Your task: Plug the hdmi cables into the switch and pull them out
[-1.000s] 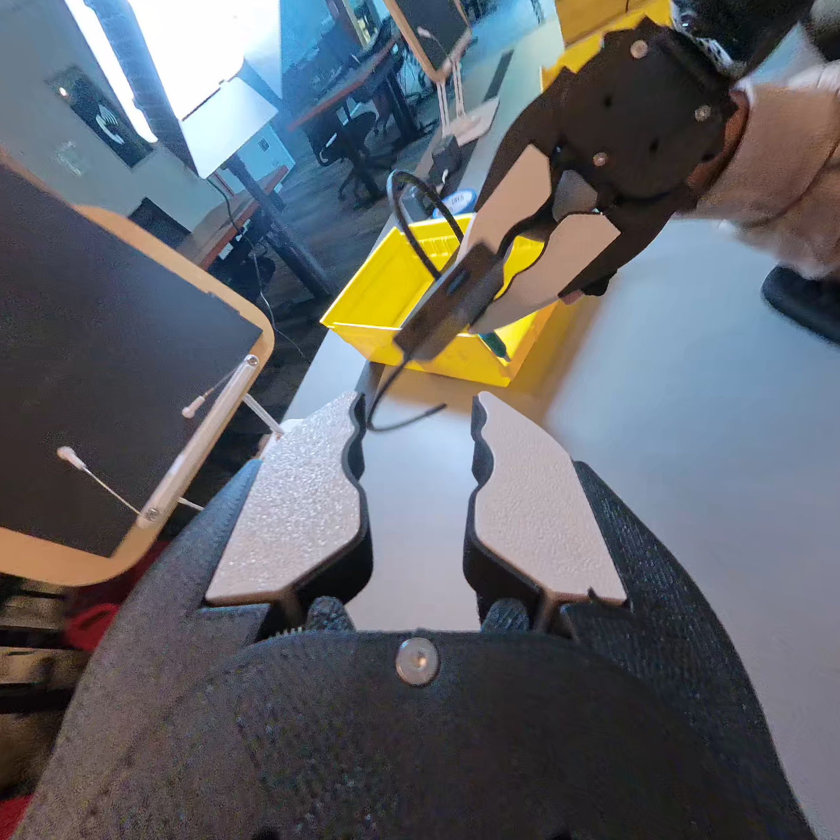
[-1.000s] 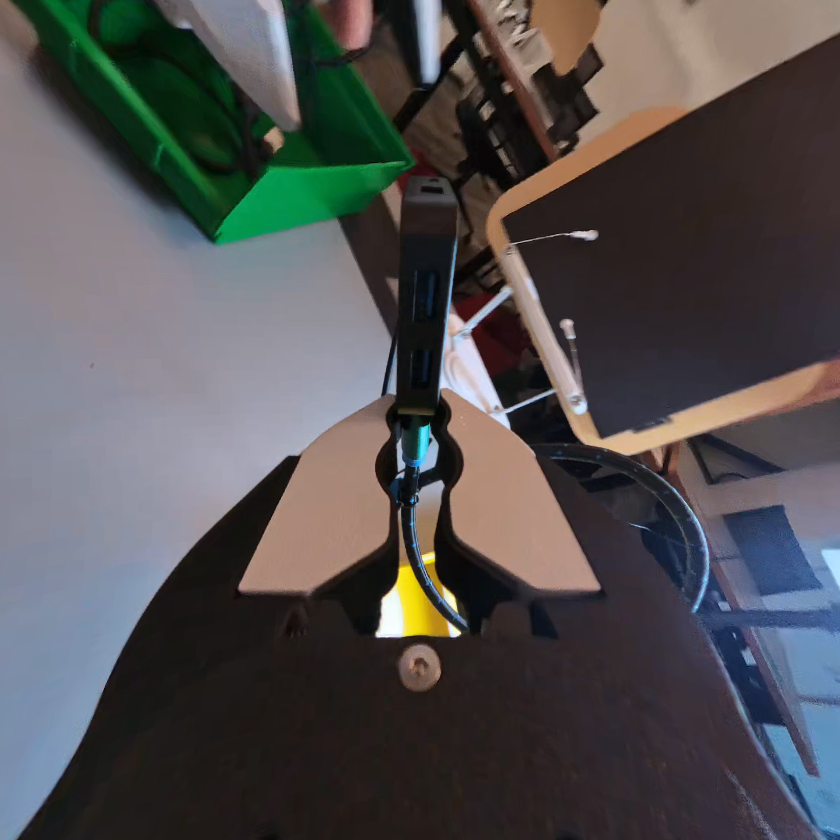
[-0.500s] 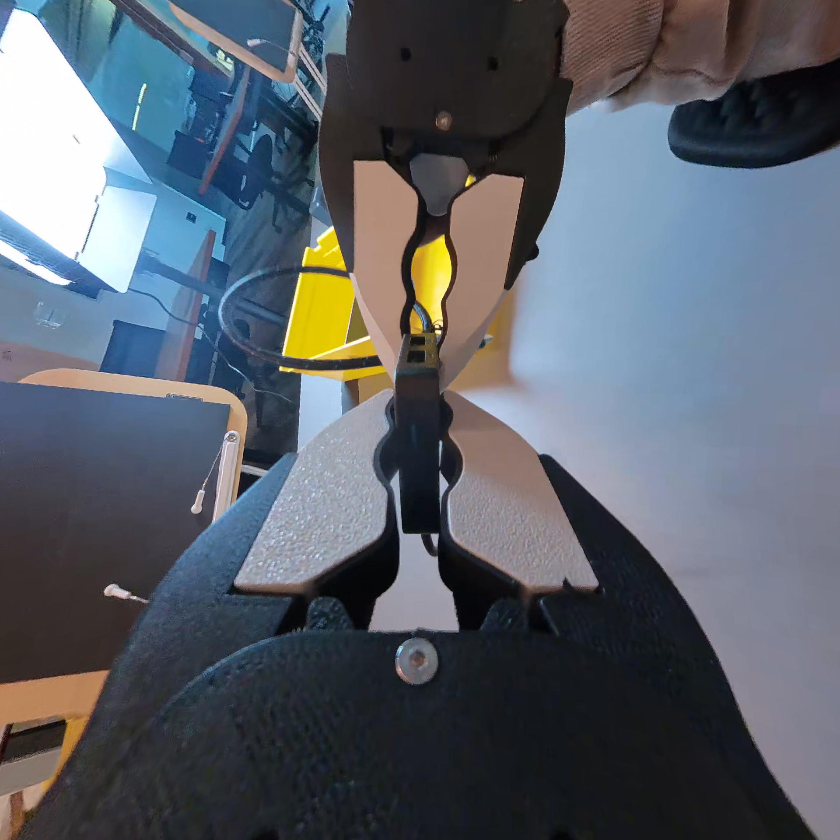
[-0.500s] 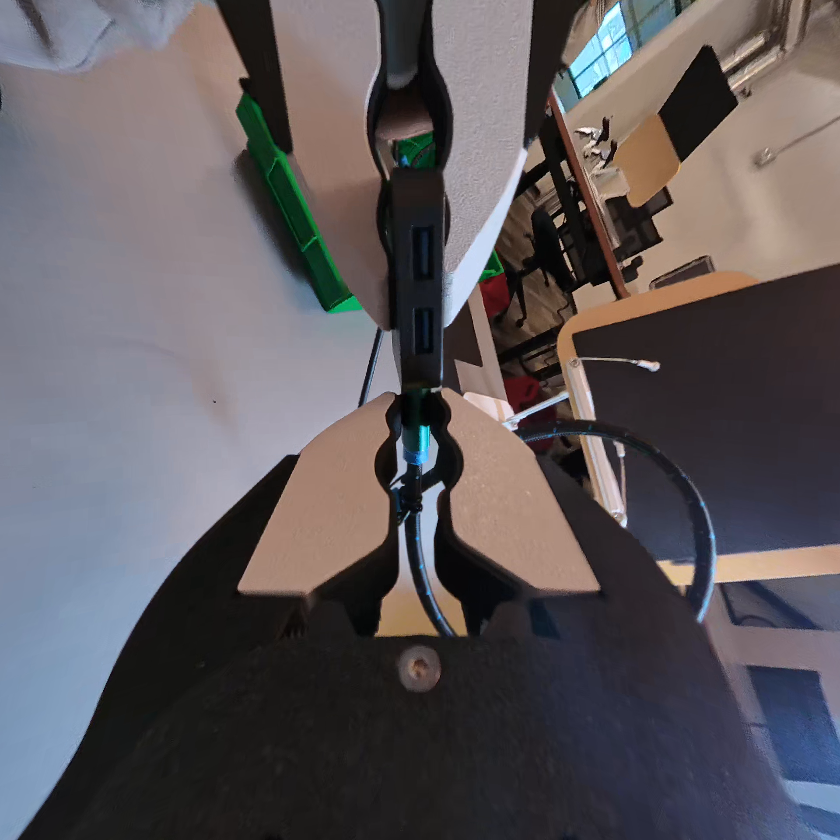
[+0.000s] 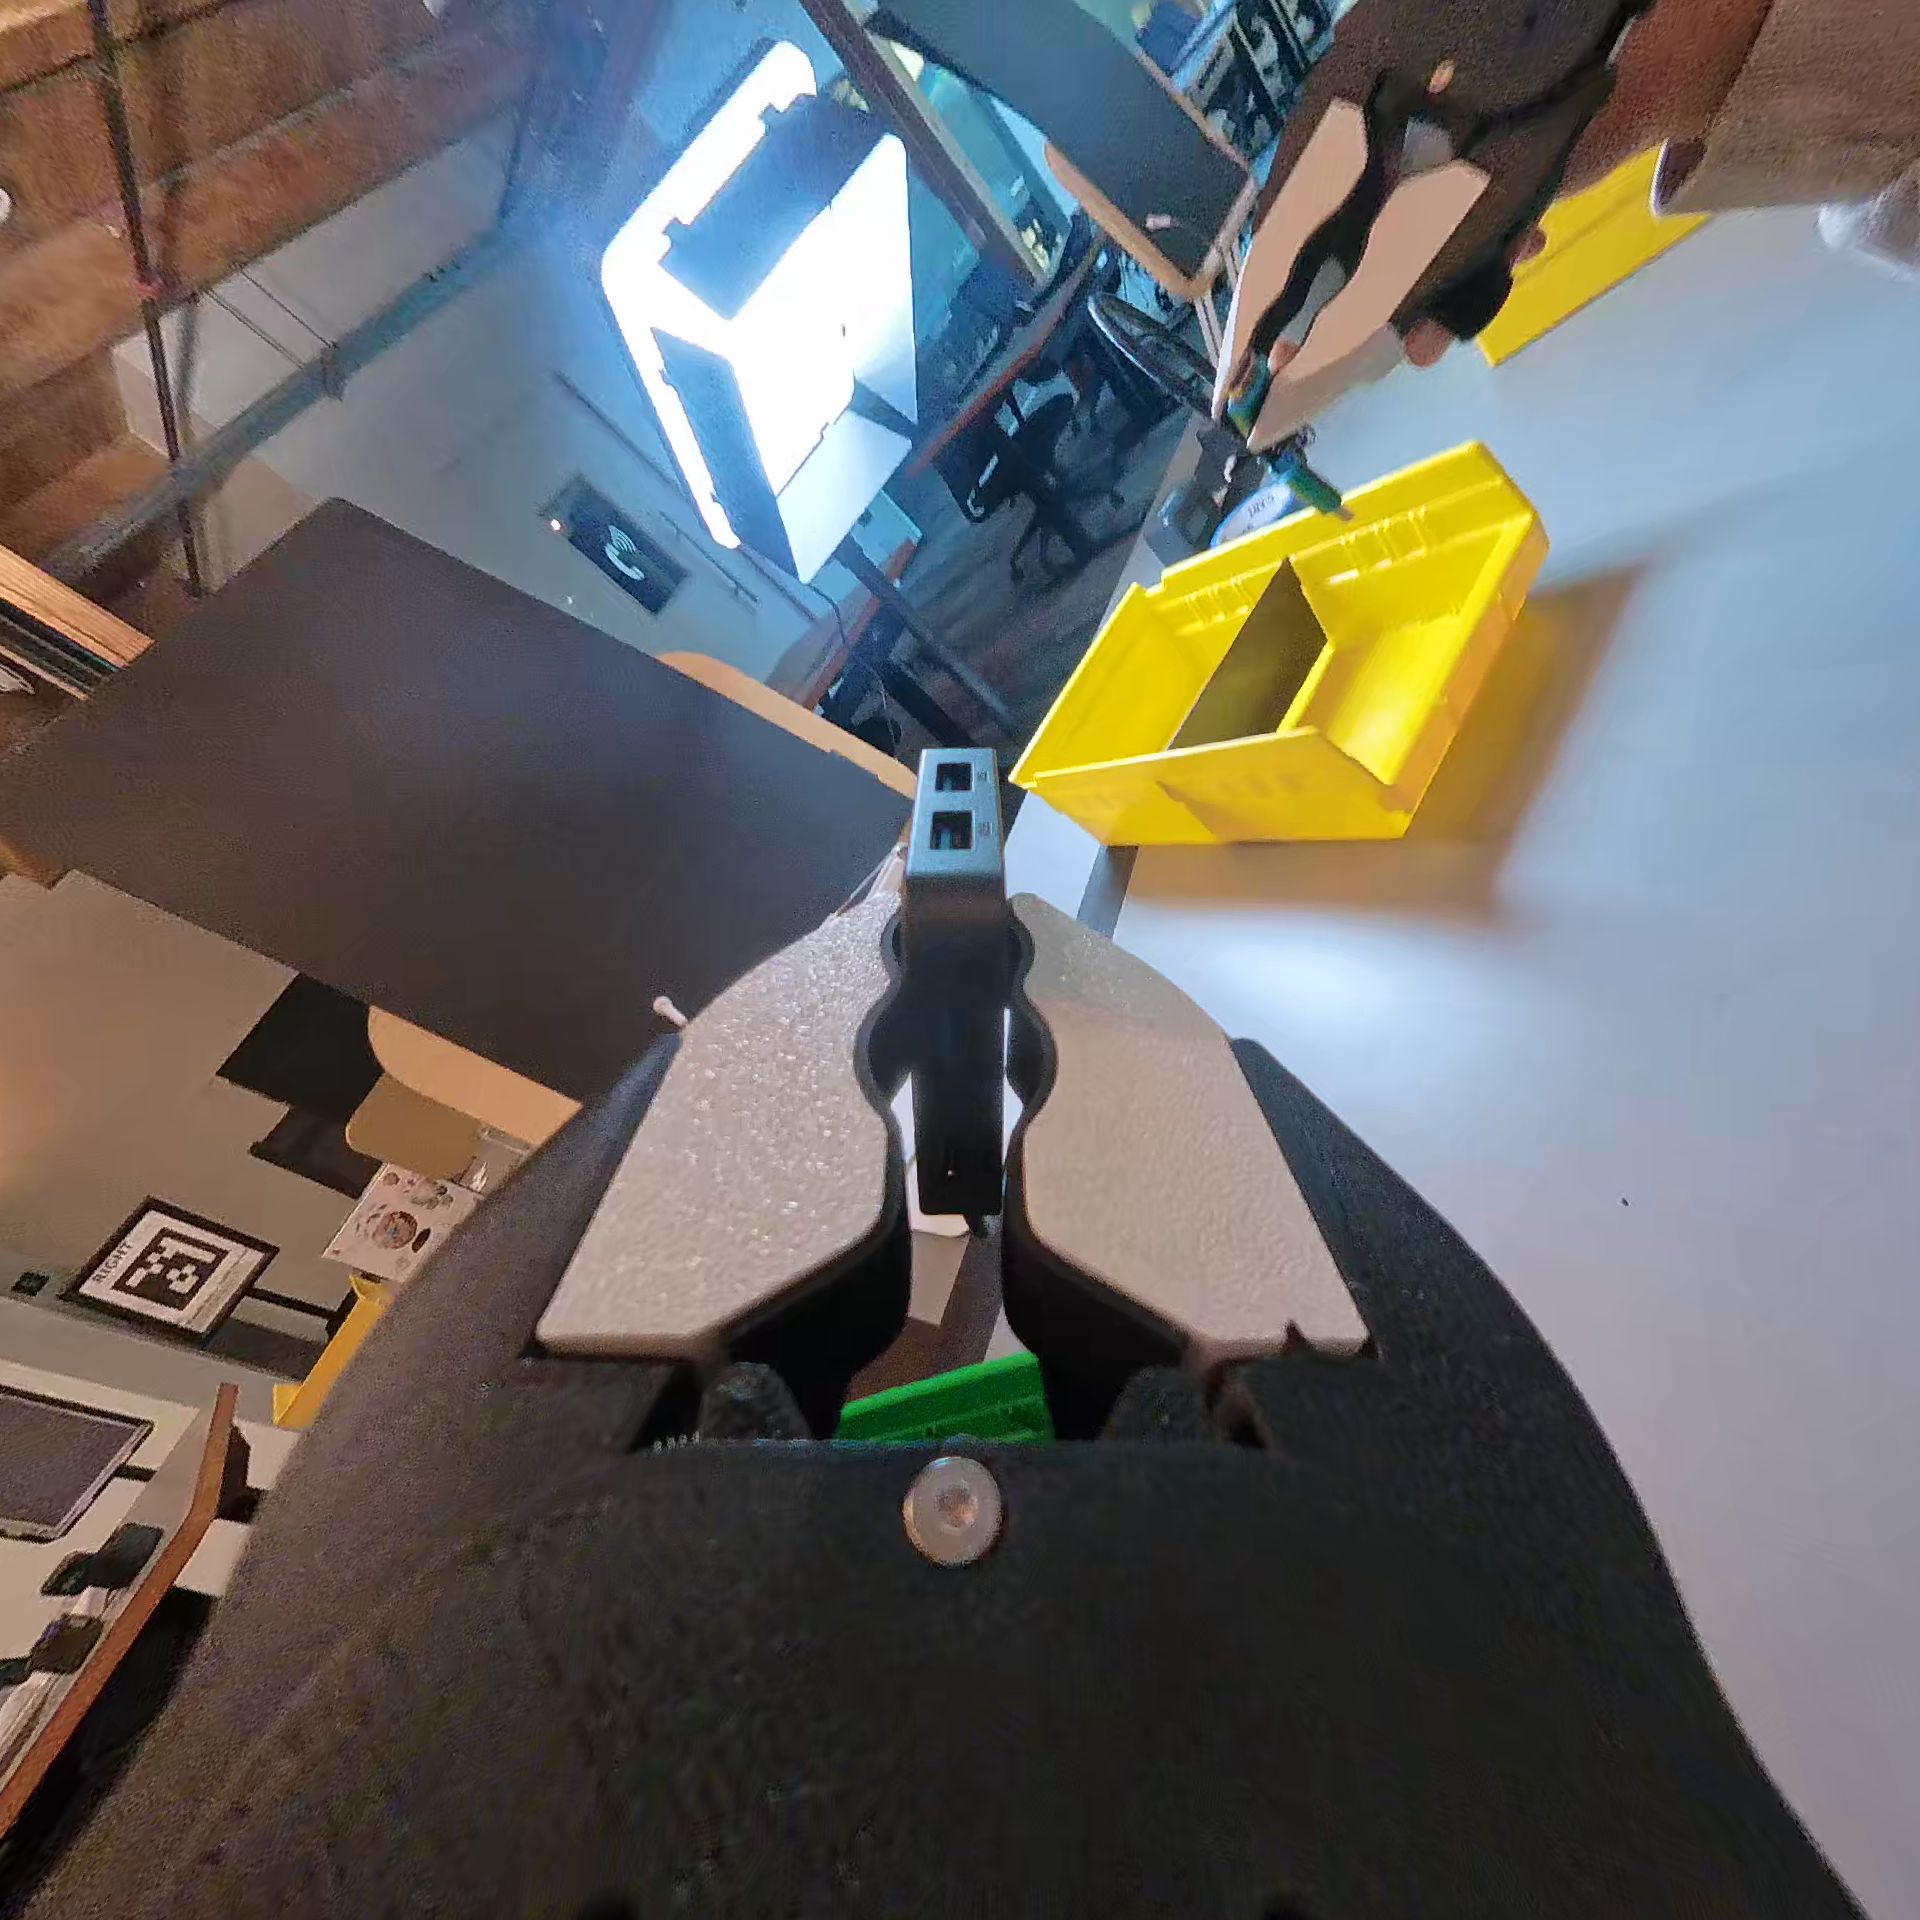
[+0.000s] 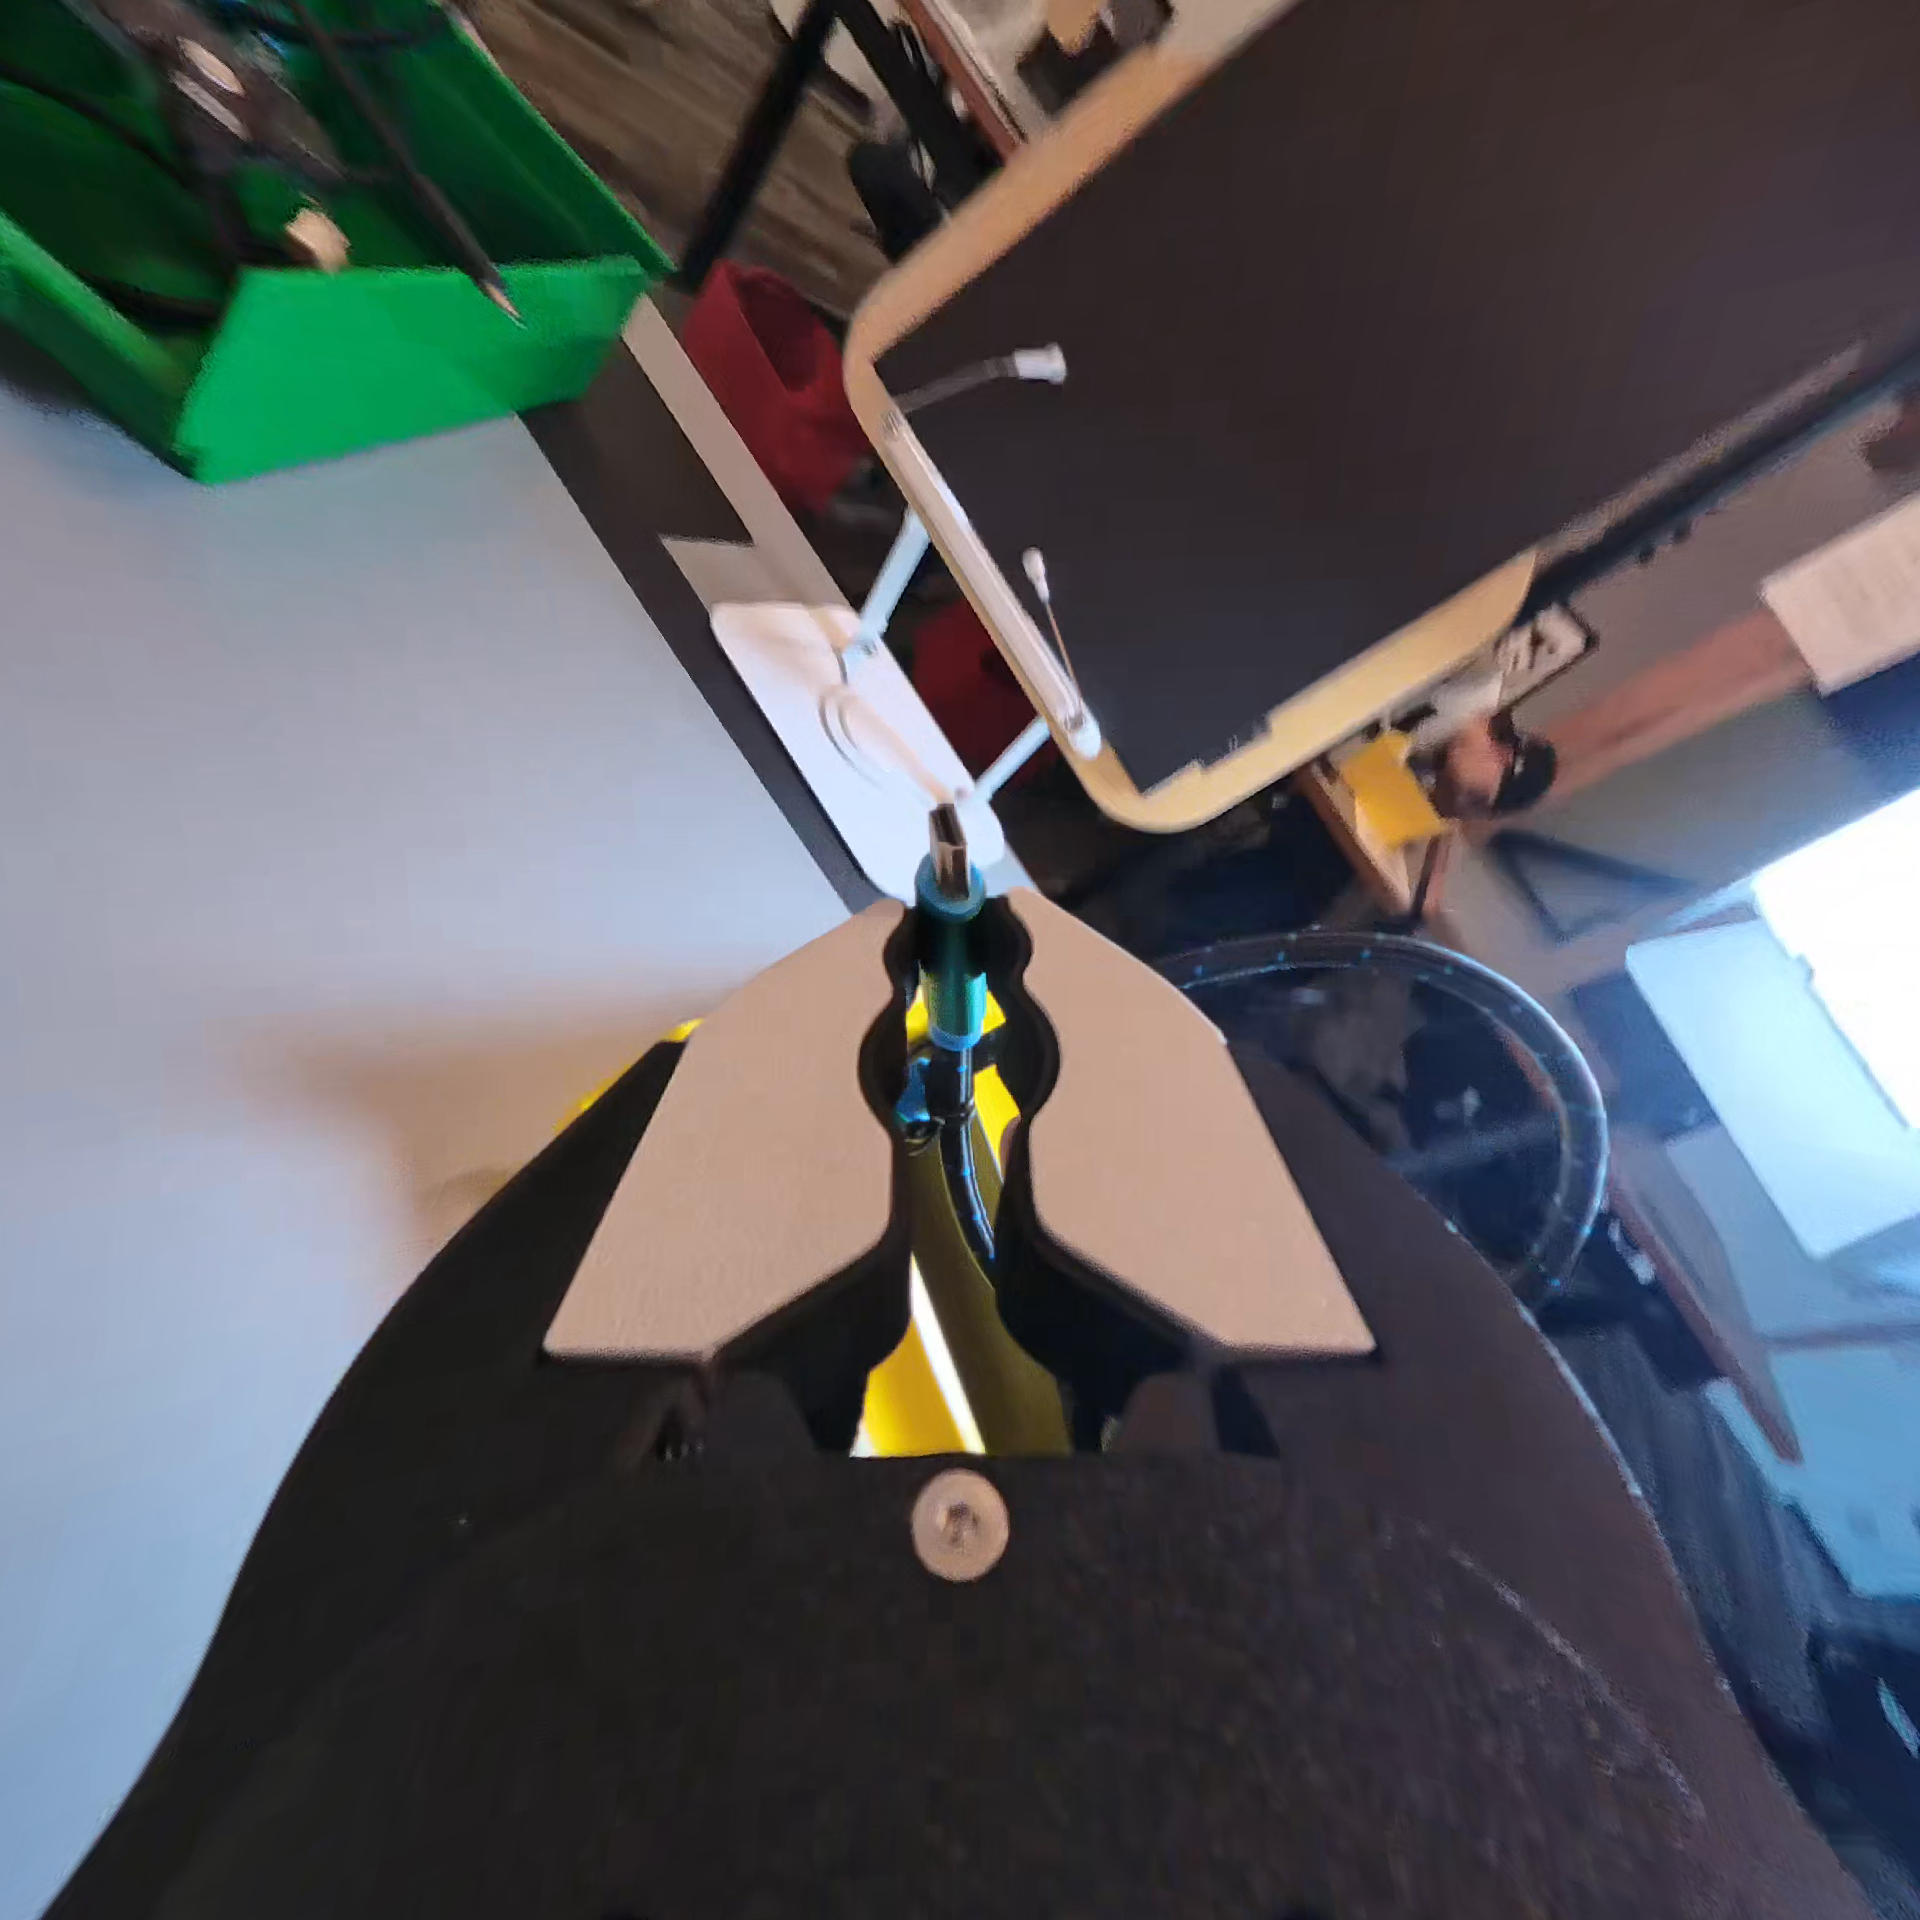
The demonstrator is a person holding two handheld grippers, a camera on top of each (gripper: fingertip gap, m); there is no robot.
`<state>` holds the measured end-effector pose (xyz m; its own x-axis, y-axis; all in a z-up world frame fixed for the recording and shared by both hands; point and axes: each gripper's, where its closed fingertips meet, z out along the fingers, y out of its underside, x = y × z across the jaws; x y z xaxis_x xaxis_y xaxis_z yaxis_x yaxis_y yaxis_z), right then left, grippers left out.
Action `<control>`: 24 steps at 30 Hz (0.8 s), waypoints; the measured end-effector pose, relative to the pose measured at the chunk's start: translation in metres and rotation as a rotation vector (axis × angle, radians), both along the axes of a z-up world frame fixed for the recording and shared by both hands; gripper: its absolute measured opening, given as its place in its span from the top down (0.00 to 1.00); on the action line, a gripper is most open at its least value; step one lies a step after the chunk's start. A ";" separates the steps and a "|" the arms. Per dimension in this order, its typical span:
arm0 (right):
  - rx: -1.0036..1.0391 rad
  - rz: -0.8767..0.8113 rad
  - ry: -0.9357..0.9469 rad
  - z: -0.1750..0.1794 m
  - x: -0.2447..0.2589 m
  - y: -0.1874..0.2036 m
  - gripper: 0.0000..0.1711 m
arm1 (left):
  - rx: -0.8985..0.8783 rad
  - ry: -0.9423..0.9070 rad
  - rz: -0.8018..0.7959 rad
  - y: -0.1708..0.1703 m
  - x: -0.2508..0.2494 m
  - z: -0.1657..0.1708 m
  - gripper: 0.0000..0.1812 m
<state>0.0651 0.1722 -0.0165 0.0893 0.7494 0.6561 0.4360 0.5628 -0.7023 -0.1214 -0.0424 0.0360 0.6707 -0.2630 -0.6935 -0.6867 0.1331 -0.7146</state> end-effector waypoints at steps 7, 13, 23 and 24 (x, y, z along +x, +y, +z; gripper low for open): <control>-0.207 -0.293 -0.144 -0.068 0.001 0.069 0.84 | -0.006 0.013 -0.047 0.011 0.024 -0.004 0.92; -0.259 -0.126 0.061 -0.029 -0.017 0.038 0.79 | -0.042 0.007 -0.106 0.021 0.037 -0.015 0.92; -0.151 0.504 0.113 0.005 -0.053 -0.129 0.81 | -0.150 0.029 -0.299 0.038 0.095 -0.051 0.92; -0.145 0.546 0.109 0.003 -0.055 -0.144 0.82 | -0.167 0.040 -0.312 0.041 0.101 -0.056 0.92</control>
